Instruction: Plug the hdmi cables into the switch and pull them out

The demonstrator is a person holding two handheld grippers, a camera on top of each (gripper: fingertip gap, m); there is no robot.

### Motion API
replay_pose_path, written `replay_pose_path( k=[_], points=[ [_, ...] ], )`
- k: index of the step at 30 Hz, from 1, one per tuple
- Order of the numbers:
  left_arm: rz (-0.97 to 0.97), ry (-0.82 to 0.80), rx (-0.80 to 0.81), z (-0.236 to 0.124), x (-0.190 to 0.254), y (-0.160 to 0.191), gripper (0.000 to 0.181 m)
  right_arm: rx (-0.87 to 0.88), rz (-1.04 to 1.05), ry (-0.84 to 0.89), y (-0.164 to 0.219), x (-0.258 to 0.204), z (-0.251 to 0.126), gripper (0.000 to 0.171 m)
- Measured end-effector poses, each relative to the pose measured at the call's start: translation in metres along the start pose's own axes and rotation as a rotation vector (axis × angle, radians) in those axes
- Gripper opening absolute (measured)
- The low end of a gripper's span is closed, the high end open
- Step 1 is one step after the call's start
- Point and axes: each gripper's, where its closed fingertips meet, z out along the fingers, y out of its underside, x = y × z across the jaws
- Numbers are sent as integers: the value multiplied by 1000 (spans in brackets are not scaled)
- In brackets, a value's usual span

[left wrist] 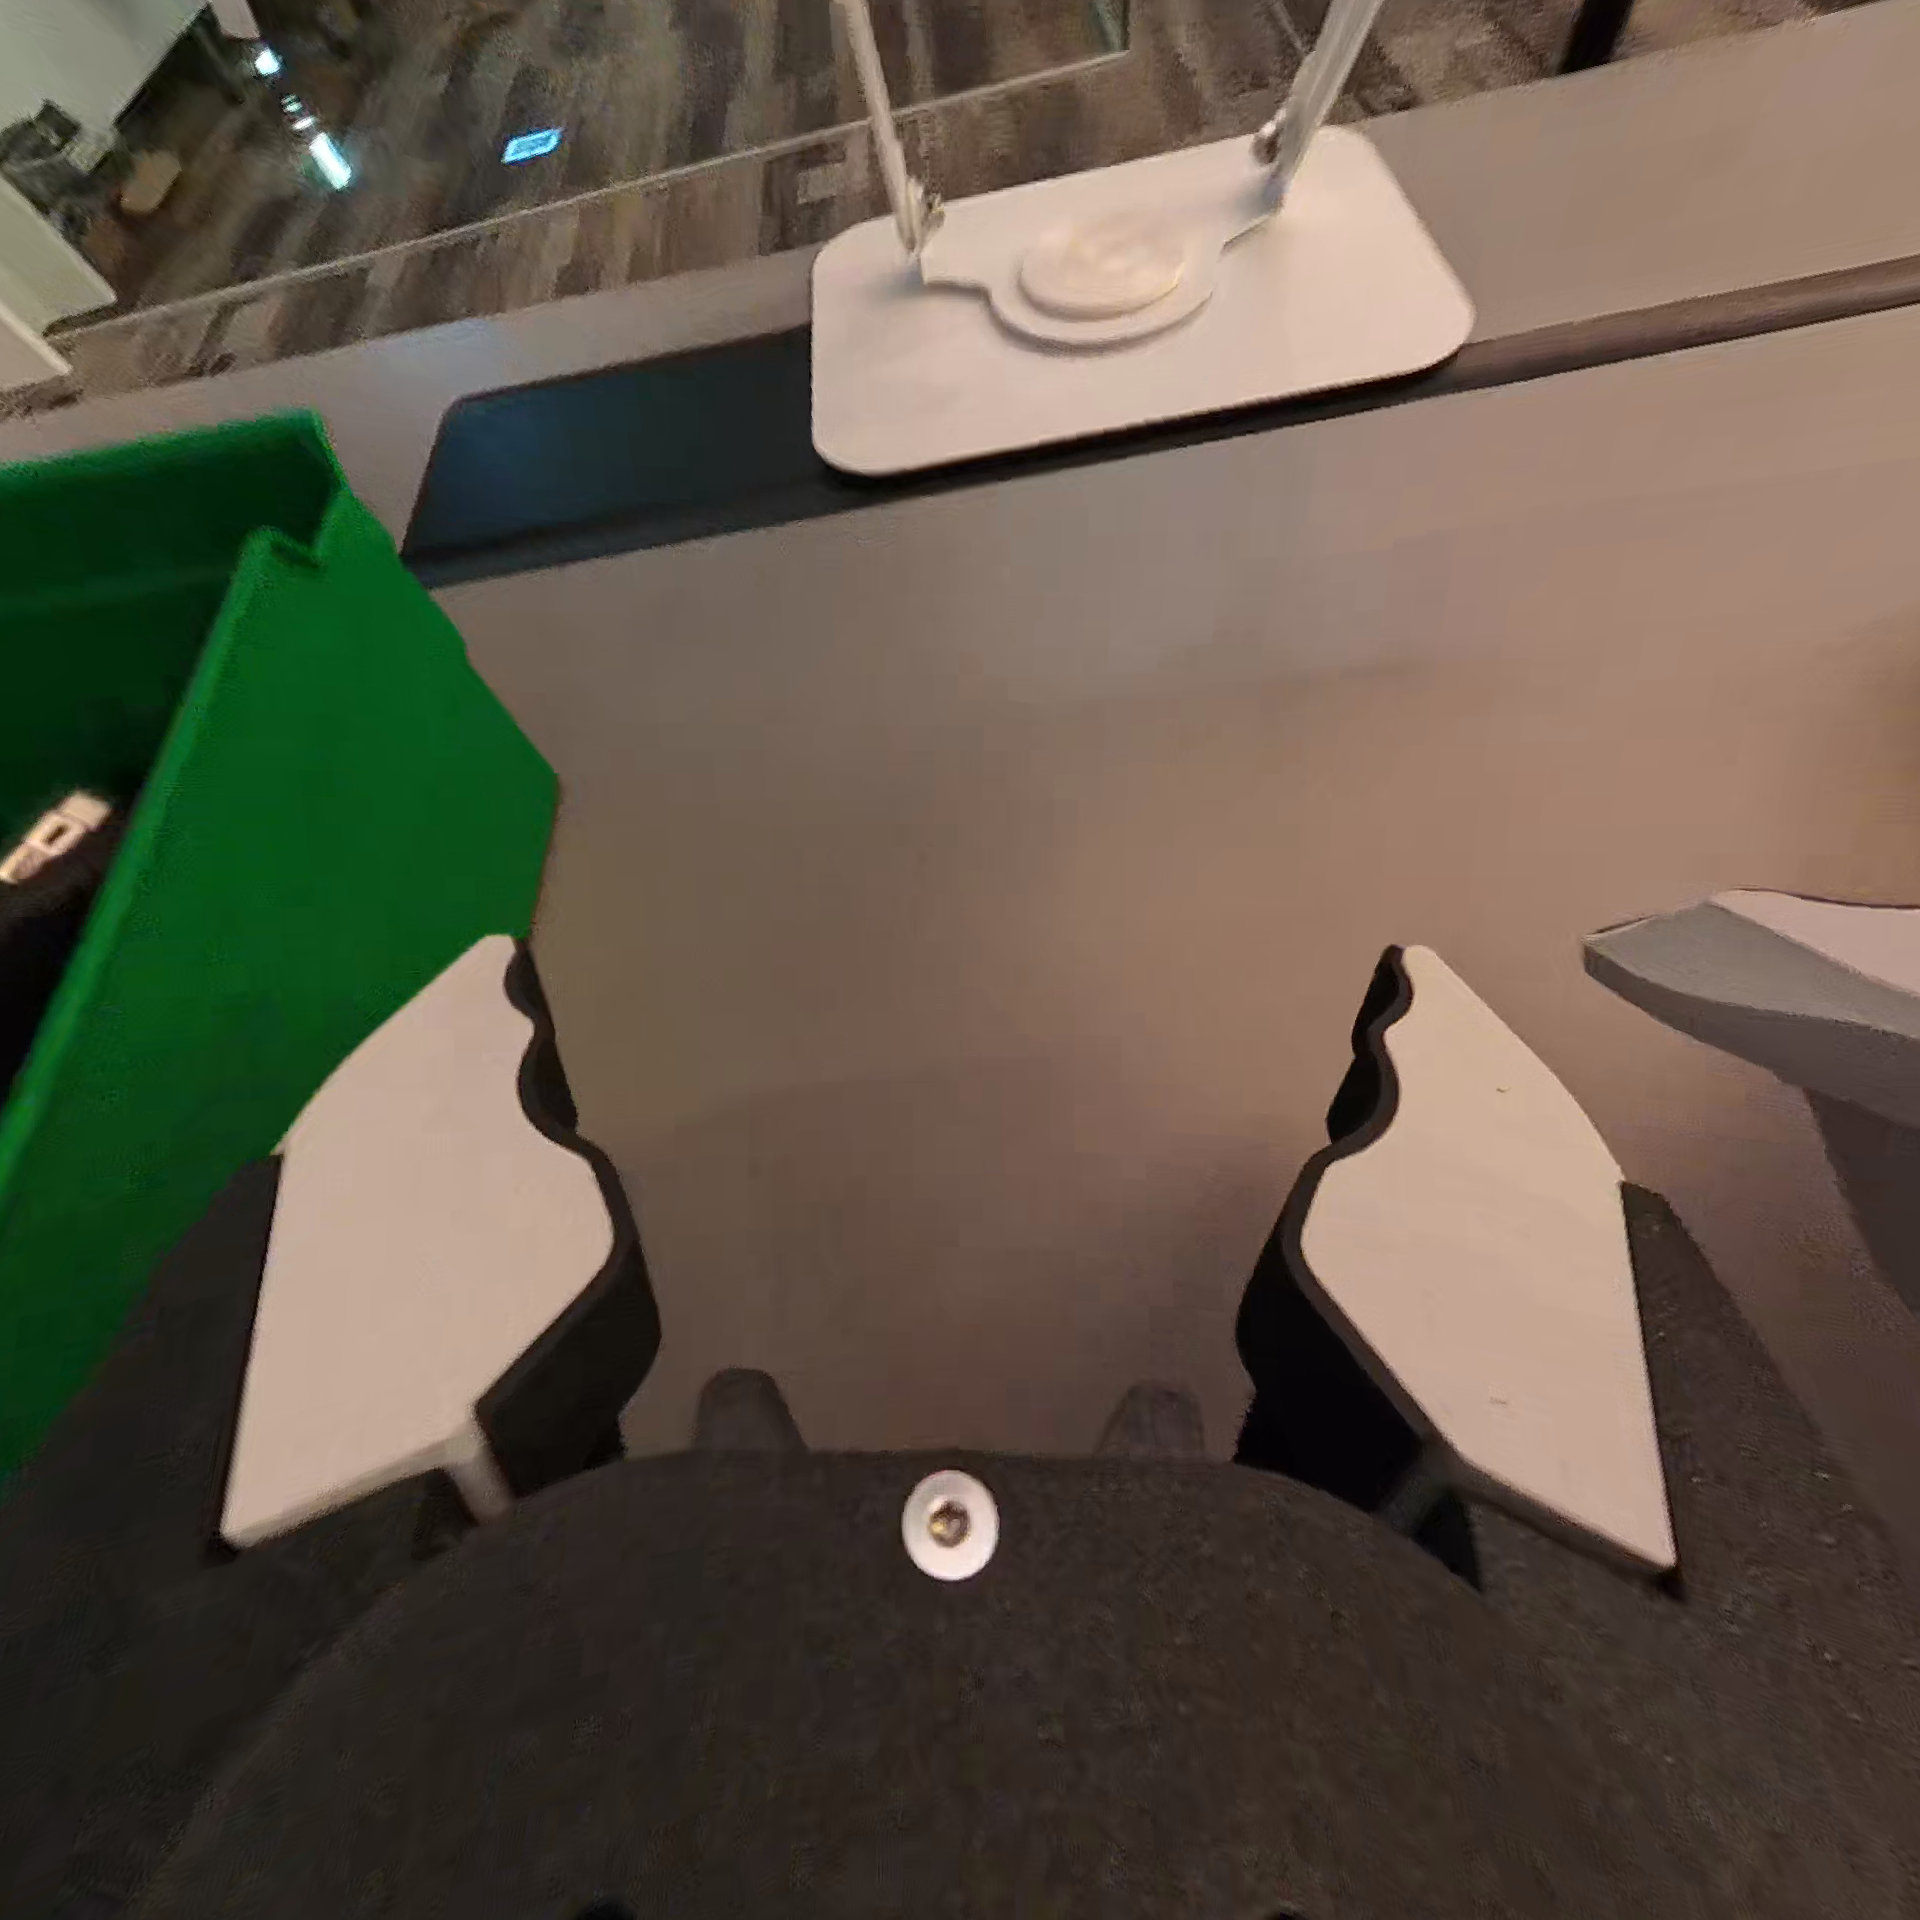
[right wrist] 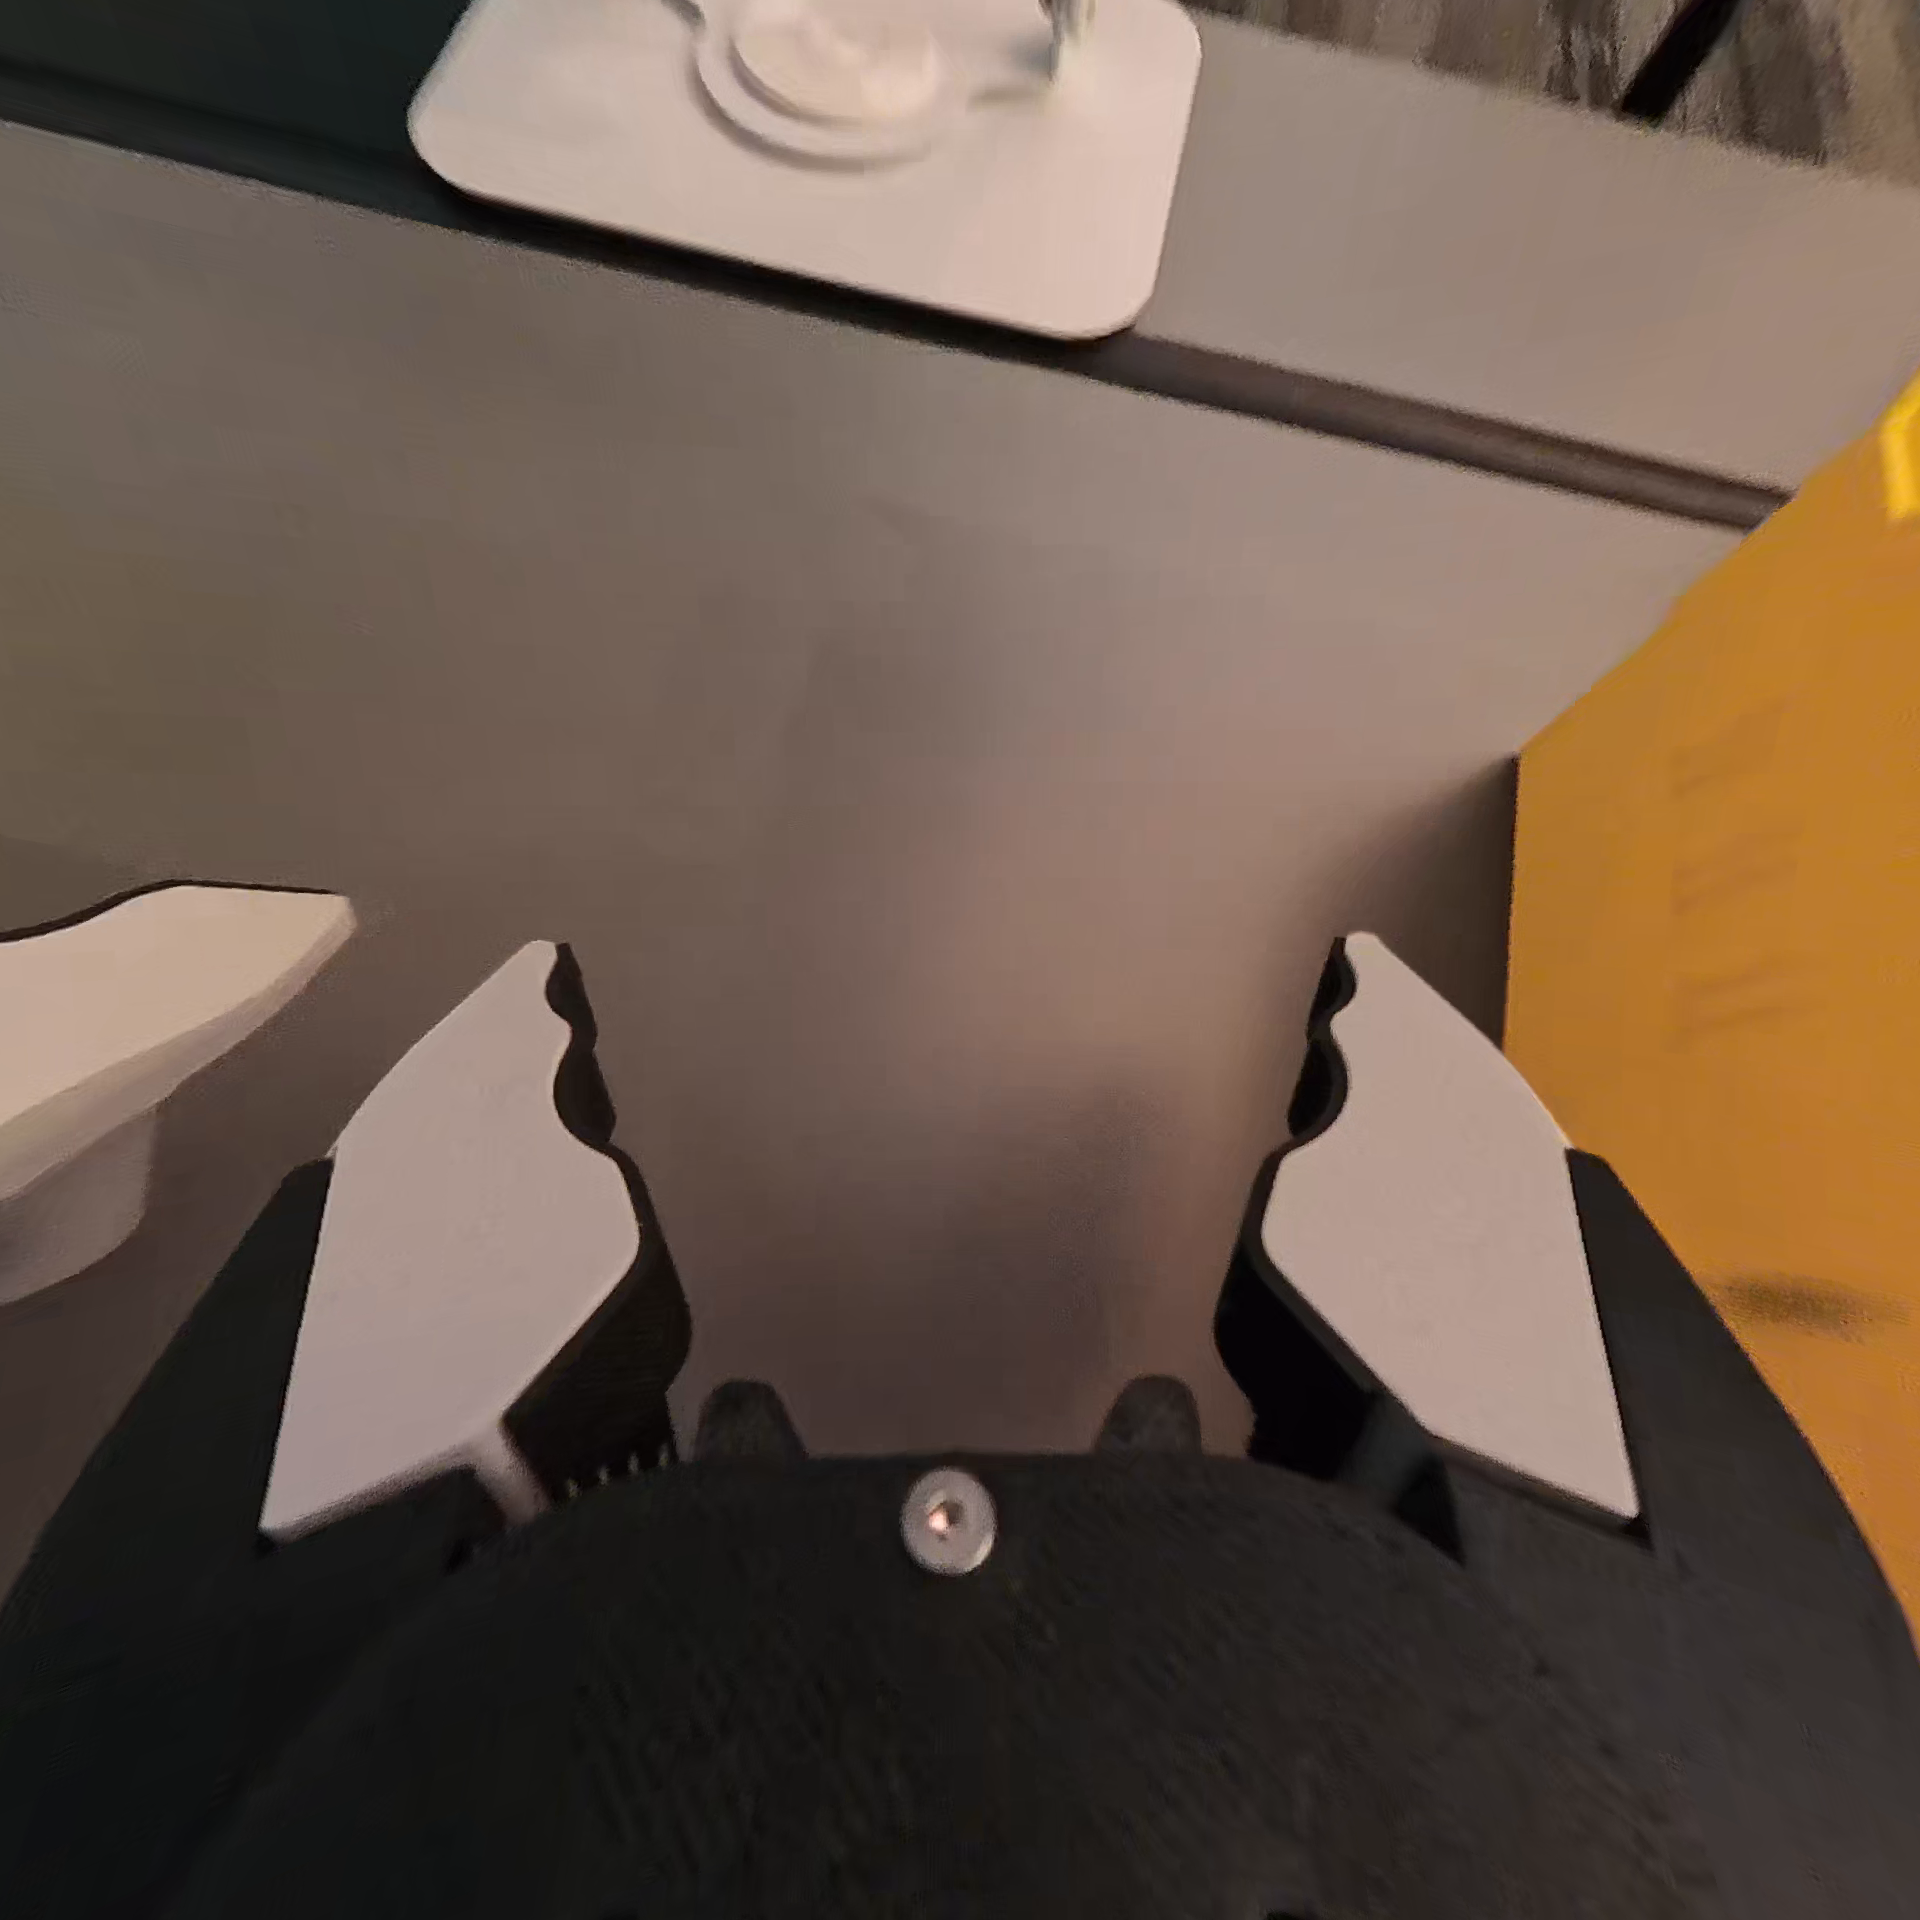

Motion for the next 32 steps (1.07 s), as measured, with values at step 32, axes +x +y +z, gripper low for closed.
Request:
replay_pose_path(
  k=[32],
  points=[
    [-178, 25, -286, 39, 9, 50, 145, -87, 183, 85, 35, 5, 34, 134]
  ],
)
